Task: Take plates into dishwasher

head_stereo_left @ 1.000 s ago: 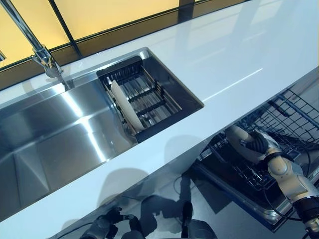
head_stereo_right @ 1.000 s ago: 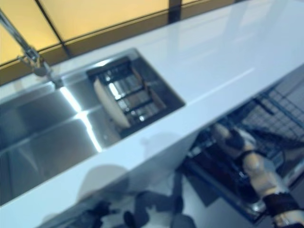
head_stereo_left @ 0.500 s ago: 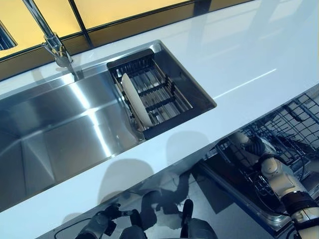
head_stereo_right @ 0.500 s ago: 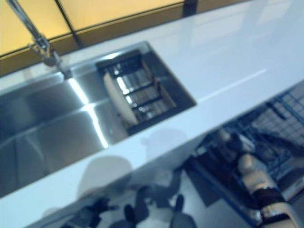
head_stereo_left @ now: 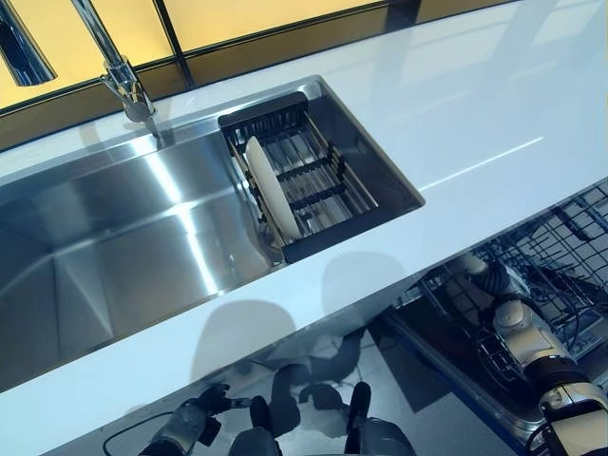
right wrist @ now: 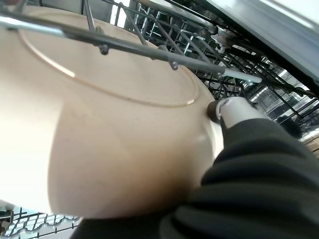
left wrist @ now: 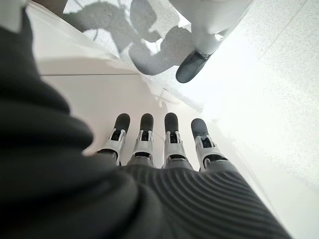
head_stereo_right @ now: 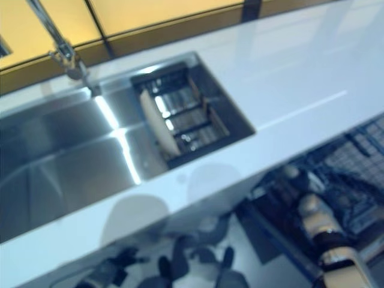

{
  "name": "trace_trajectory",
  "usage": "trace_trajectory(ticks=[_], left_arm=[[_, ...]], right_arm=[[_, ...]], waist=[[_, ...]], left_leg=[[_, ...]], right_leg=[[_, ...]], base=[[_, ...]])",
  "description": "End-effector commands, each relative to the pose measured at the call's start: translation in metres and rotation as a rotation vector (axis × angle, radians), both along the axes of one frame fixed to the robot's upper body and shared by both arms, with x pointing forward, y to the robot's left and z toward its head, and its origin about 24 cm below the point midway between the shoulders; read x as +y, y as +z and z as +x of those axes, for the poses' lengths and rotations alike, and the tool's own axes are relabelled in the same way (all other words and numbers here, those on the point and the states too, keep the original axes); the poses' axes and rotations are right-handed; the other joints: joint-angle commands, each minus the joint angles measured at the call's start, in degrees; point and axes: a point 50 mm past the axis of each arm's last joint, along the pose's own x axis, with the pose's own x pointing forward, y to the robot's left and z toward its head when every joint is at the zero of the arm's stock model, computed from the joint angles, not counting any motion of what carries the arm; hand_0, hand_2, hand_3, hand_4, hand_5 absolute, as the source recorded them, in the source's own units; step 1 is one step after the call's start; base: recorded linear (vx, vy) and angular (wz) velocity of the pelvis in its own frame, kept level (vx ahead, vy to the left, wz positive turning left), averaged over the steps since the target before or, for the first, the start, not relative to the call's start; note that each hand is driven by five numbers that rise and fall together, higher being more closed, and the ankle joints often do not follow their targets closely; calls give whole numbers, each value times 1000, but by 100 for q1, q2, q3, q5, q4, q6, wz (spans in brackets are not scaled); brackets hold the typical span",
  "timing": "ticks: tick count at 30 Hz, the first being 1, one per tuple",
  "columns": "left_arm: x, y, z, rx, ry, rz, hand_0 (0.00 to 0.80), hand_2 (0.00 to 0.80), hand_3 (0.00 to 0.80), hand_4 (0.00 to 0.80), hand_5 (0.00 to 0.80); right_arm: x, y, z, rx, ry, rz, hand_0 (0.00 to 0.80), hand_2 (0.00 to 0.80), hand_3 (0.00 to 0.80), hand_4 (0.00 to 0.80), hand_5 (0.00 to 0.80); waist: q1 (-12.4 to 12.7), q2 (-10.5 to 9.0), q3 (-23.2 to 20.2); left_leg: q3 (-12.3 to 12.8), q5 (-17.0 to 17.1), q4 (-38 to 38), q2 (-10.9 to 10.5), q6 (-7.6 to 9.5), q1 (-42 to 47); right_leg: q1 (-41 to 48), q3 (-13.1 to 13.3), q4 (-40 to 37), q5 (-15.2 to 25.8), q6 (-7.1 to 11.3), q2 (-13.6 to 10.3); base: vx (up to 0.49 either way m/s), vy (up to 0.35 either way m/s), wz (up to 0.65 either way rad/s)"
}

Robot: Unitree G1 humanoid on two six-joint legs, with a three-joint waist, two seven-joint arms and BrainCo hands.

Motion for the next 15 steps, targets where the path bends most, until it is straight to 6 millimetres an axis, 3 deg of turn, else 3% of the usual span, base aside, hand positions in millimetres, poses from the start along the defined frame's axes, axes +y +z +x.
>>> trace_trajectory(ticks=[1,15], left_arm=[[0,10,21,-51,-92,36,0,0,0,0,0],[-3,12,28,-61,-105,32,0,0,0,0,0]], right_arm=[[-4,-23,-11,99,-62,7,800,800,800,800,800],[7,-42,-15,210,14,84,800,800,800,800,800]], waist=[[140,-4,52],[149,-33,41]], left_leg=[[230,120,-18,-185,196,-347],[222,137,-18,-165,188,-348]], right_leg=[[48,129,654,-681,140,-23],[67,115,638,-684,129,7]], base=[[-13,-4,5],[0,-1,0]])
